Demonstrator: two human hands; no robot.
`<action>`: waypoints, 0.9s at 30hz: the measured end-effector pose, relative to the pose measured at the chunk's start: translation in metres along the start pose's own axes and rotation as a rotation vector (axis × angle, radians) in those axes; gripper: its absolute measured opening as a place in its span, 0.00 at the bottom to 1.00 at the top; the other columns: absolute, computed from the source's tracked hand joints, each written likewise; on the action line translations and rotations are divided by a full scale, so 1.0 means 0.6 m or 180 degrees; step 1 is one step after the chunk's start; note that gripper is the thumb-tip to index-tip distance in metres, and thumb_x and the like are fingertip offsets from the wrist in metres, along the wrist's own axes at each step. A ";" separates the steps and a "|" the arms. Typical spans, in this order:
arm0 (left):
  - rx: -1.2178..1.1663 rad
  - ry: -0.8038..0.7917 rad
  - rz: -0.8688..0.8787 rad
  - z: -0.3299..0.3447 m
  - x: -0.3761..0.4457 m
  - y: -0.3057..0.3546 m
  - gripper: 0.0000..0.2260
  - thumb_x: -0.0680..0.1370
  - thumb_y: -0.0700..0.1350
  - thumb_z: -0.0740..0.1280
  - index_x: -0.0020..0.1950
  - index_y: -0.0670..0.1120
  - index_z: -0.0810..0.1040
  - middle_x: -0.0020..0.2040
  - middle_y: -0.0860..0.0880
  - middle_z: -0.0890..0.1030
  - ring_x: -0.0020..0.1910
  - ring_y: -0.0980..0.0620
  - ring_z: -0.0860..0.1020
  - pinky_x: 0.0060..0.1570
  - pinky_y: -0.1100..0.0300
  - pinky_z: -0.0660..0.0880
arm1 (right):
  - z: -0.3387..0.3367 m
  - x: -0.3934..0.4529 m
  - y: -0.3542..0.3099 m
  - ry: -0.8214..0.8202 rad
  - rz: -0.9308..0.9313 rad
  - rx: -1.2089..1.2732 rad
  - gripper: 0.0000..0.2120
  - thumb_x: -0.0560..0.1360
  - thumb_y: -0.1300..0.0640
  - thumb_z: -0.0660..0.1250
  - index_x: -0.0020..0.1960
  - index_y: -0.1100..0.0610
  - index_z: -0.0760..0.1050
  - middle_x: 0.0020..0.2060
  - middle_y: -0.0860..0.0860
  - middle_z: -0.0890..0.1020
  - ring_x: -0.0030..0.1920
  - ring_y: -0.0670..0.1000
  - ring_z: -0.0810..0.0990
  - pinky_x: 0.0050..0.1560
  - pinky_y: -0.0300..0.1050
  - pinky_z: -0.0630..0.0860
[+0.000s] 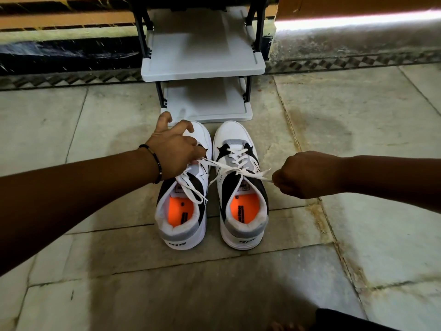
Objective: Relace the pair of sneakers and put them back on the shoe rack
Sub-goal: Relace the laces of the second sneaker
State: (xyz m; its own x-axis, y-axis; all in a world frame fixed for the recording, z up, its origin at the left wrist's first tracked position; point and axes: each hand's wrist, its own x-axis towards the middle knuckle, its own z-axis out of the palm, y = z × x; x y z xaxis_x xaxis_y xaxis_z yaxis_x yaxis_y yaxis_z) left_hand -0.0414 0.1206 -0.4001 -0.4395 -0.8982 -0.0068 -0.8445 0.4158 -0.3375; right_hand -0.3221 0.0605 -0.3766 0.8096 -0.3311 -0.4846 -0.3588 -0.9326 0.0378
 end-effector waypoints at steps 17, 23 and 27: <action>-0.2078 -0.0467 -0.1099 -0.008 -0.059 0.017 0.19 0.74 0.56 0.53 0.62 0.51 0.70 0.61 0.46 0.73 0.57 0.44 0.73 0.56 0.48 0.71 | 0.004 0.005 -0.021 -0.0641 0.0709 0.1555 0.17 0.79 0.46 0.53 0.46 0.58 0.72 0.39 0.53 0.78 0.38 0.49 0.75 0.42 0.43 0.72; -0.3193 -0.0504 -0.2237 0.001 -0.114 0.053 0.29 0.74 0.51 0.64 0.69 0.41 0.59 0.68 0.39 0.67 0.65 0.43 0.69 0.62 0.52 0.68 | 0.015 0.009 -0.052 -0.0118 0.1251 0.3425 0.19 0.74 0.41 0.60 0.61 0.50 0.72 0.54 0.46 0.78 0.54 0.50 0.76 0.53 0.45 0.72; -0.4548 -0.0676 -0.2377 0.019 -0.133 0.091 0.22 0.73 0.46 0.66 0.65 0.49 0.64 0.61 0.47 0.72 0.62 0.47 0.72 0.61 0.53 0.71 | 0.035 0.030 -0.079 -0.0018 0.1675 0.4886 0.12 0.74 0.54 0.67 0.56 0.53 0.75 0.51 0.48 0.81 0.50 0.46 0.79 0.49 0.36 0.73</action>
State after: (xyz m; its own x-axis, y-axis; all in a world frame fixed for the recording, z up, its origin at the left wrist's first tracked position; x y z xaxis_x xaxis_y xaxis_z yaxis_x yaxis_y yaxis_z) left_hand -0.0486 0.2134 -0.4286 0.1214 -0.9017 -0.4150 -0.4723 -0.4202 0.7748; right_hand -0.2999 0.1019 -0.4055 0.4536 -0.5465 -0.7040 -0.6847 0.2920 -0.6678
